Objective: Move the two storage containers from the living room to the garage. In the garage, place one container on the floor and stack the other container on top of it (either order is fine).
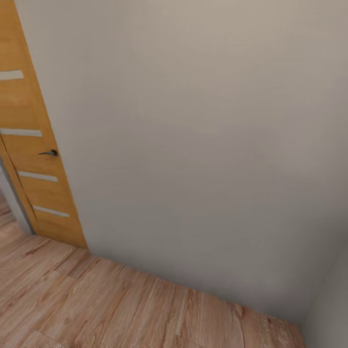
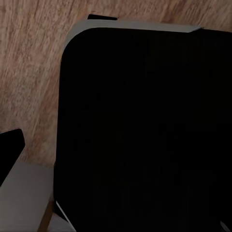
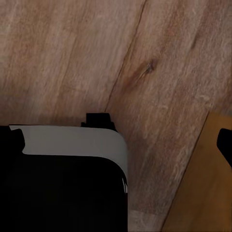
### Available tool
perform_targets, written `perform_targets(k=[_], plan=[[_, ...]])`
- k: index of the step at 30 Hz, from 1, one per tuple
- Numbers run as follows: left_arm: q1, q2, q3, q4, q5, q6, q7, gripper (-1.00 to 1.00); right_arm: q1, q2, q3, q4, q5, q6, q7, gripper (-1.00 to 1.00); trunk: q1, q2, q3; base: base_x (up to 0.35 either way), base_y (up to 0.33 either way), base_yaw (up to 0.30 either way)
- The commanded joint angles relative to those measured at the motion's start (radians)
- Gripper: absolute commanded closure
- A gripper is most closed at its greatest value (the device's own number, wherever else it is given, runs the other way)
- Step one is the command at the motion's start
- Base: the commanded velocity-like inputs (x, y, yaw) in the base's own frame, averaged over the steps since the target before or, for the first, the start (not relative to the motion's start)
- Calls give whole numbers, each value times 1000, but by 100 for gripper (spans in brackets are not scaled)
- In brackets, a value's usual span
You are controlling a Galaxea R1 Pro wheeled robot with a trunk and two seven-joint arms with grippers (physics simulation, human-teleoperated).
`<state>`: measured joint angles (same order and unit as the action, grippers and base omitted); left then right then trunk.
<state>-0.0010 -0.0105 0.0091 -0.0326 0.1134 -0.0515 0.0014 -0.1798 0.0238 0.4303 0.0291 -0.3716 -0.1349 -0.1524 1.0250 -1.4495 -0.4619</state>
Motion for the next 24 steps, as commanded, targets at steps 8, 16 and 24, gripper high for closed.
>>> perform_targets(k=[8,16,24], plan=[[0,0,0,0,9,-2,1,-100,-1,1,9,3,-9,-6,-1,-100,0,-1,-1,1,0,267],[0,1,1,0,23,-2,2,-100,-1,0,11,3,3,-7,-1,-100,0,-1,-1,0,0,267],[0,1,0,0,137,-2,2,-100,-1,4,11,3,96,-7,1,-100,0,-1,0,0,0,267]])
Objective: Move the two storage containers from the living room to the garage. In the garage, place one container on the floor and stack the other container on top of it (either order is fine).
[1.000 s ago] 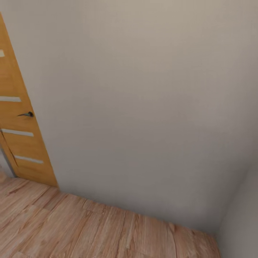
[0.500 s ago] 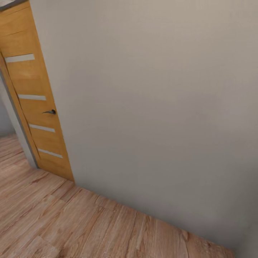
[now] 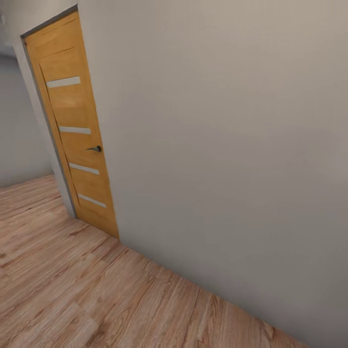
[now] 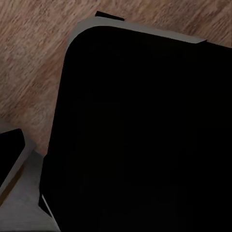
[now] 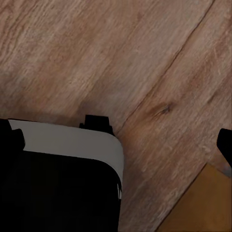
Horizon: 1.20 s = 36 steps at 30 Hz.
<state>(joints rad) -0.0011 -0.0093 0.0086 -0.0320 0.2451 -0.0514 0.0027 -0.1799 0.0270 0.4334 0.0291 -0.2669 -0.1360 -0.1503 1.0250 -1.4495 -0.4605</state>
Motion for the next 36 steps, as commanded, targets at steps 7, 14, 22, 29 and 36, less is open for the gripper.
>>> perform_targets(k=[7,14,22,29,36], plan=[[0,-1,0,0,18,-3,0,-100,-1,3,8,3,11,-5,3,-100,0,-1,2,0,0,267],[0,-1,-1,0,18,-2,3,-100,-1,2,8,3,12,-5,2,-100,0,-1,4,109,0,258],[0,-1,-1,0,17,-3,5,-100,-1,1,6,3,11,-8,1,-100,0,-1,4,306,0,52],[0,-1,-1,0,17,-4,5,-100,-1,-1,7,3,13,-8,2,-100,0,-1,4,285,0,2],[0,-1,-2,0,17,-4,5,-100,-1,5,7,3,12,2,4,-100,0,-1,4,240,0,25]])
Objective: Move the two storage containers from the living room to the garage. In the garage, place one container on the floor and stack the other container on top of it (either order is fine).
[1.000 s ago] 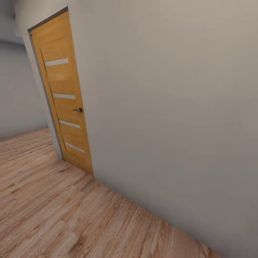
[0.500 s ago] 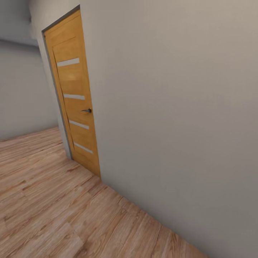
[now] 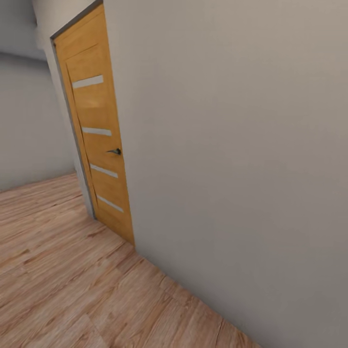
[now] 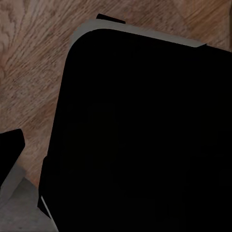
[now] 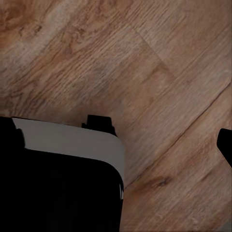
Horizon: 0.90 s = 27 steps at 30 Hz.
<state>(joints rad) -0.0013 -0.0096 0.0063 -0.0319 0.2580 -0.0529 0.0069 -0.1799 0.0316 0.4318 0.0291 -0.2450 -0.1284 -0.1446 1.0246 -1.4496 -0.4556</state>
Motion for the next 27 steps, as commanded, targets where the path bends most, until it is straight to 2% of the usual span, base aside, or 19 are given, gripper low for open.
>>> perform_targets(k=[1,7,8,11,14,27], plan=[[0,0,0,0,4,-2,1,-100,-1,1,8,3,-10,-5,-1,-100,0,0,-1,218,0,195],[0,0,0,0,4,-2,1,-100,-1,3,7,3,-11,-3,-1,-100,0,0,2,187,0,262],[0,0,-5,0,-2,-2,0,-100,-1,4,7,3,-11,-11,37,-100,0,0,3,153,0,290],[0,0,-6,0,-4,-2,-1,-100,-1,5,7,3,-12,-14,80,-100,0,0,4,152,0,291],[0,0,-4,0,-3,-2,0,-100,-1,5,7,3,-12,-15,90,-100,0,0,6,151,0,292],[0,0,-1,0,1,-2,1,-100,-1,2,7,3,-15,-13,86,-100,0,0,13,123,0,297]])
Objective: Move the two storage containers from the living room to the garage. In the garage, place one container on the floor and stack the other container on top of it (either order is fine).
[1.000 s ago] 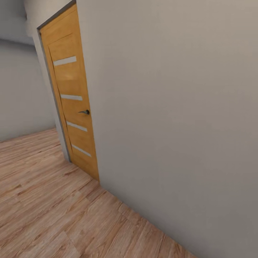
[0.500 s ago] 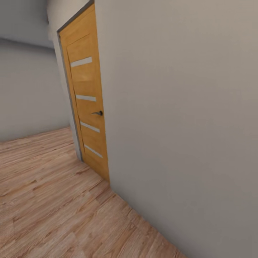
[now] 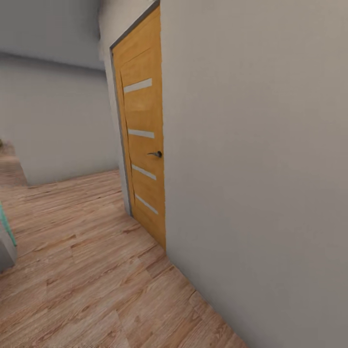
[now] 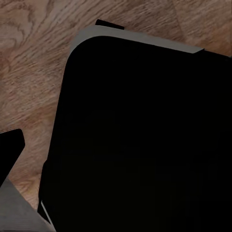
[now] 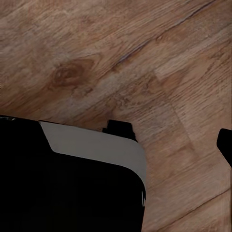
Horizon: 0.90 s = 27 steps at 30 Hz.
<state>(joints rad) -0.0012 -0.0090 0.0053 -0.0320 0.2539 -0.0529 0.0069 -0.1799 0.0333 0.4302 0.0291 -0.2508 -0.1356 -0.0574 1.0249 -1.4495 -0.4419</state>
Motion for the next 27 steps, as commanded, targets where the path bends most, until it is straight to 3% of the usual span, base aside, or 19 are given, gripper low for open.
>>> perform_targets(k=[1,27], plan=[[0,0,0,0,5,-2,1,-100,-1,0,8,3,-9,-6,-2,-100,0,-1,0,27,0,300],[0,0,4,-2,8,-4,1,-100,17,-11,0,5,-20,1,-6,-100,0,-1,7,2,0,300]])
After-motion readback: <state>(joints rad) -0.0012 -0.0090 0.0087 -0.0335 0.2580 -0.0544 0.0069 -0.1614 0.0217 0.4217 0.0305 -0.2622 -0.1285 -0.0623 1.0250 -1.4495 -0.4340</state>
